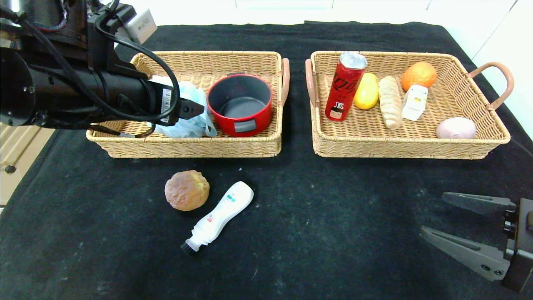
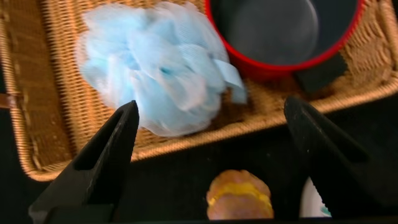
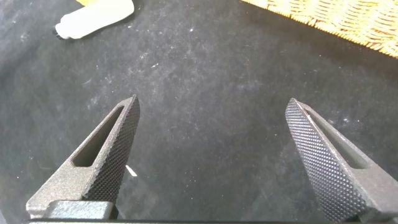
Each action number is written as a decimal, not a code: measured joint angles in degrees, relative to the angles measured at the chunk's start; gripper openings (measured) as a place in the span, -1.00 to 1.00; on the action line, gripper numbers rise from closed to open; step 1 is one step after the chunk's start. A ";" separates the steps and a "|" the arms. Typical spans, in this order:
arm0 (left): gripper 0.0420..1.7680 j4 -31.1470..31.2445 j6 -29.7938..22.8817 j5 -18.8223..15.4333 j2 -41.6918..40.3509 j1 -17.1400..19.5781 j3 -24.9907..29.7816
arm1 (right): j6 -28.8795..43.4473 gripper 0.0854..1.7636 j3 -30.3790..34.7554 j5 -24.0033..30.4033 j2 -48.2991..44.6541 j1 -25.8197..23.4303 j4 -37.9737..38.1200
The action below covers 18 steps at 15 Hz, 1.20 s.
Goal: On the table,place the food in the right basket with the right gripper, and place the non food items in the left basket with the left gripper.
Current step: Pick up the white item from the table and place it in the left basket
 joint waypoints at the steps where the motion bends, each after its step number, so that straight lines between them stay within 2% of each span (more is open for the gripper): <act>1: 0.91 0.05 0.00 0.02 -0.84 -1.49 1.72 | -0.05 0.94 0.02 -0.05 0.07 0.05 -0.01; 5: 0.92 0.13 0.20 0.05 -3.79 -6.83 9.00 | -0.17 0.94 0.16 -0.02 0.32 0.13 -0.01; 10: 0.93 0.02 0.39 0.06 -6.33 -11.41 19.03 | -0.17 0.94 0.22 -0.02 0.40 0.17 -0.06; 18: 0.94 -0.09 0.99 0.57 -4.99 -16.64 23.27 | -0.17 0.94 0.41 -0.02 0.49 0.30 -0.04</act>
